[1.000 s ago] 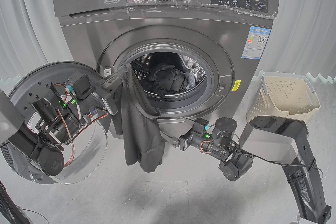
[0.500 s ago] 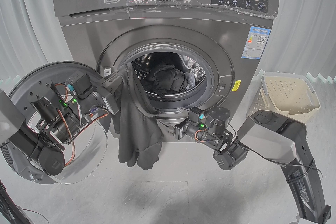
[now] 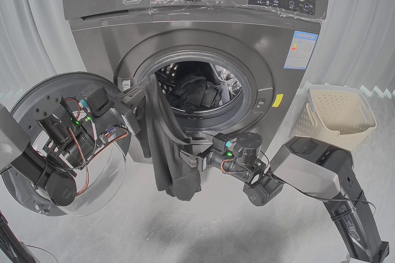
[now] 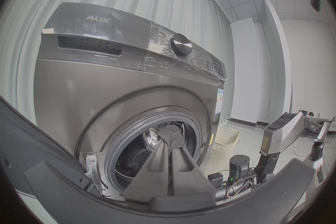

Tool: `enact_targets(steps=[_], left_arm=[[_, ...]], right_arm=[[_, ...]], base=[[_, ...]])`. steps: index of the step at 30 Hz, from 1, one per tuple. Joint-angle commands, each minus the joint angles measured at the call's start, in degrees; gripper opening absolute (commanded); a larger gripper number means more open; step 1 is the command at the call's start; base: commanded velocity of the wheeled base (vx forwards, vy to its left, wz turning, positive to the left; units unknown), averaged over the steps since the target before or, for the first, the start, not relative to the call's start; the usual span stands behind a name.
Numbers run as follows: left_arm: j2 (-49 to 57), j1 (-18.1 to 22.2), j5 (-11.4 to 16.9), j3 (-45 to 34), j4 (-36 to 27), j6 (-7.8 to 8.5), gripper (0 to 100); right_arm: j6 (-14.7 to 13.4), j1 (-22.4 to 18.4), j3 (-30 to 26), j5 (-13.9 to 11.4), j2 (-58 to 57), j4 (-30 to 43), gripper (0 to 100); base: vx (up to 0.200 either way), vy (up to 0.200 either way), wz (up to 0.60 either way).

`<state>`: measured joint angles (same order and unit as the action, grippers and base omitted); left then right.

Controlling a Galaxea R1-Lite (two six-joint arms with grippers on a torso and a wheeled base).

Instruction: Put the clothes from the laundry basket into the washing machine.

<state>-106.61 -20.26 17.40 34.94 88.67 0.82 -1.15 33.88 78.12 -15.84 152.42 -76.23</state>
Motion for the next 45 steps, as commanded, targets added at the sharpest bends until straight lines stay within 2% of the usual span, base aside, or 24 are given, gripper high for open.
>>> enact_targets(steps=[1, 11, 18, 19, 32, 36, 40, 45], left_arm=[[-0.18, -0.04, 0.01, -0.13, 0.01, 0.06, 0], [-0.62, -0.22, 0.01, -0.13, 0.01, 0.06, 0], [-0.97, -0.57, -0.08, -0.05, 0.01, 0.06, 0], [-0.97, -0.48, -0.08, -0.13, 0.01, 0.06, 0], [-0.97, -0.22, -0.08, 0.04, 0.01, -0.03, 0], [-1.41, 0.13, -0.08, 0.13, 0.01, -0.03, 0], [-1.59, 0.13, -0.08, 0.66, 0.01, -0.03, 0], [-1.59, 0.13, -0.17, 0.57, 0.01, -0.03, 0]], right_arm=[[0.00, 1.10, -0.16, -0.25, -0.10, -0.15, 100], [0.09, 3.30, 4.06, -0.25, 0.60, 0.99, 100], [0.79, 4.00, 4.24, -0.25, 2.80, 0.38, 100], [0.97, 4.09, 4.15, -0.25, 2.88, 0.38, 0], [2.20, 3.04, 2.74, -0.25, 2.27, -2.35, 0], [3.78, 1.81, -3.41, -0.25, -1.25, -4.02, 0], [4.40, 0.75, -12.11, -0.25, -5.03, -5.60, 0], [4.49, -1.97, -13.96, -0.25, -8.89, -5.77, 0]], base=[[0.000, 0.000, 0.00], [0.000, 0.000, 0.00], [0.000, 0.000, 0.00], [0.000, 0.000, 0.00], [0.000, 0.000, 0.00], [0.000, 0.000, 0.00], [0.000, 0.000, 0.00], [0.000, 0.000, 0.00]])
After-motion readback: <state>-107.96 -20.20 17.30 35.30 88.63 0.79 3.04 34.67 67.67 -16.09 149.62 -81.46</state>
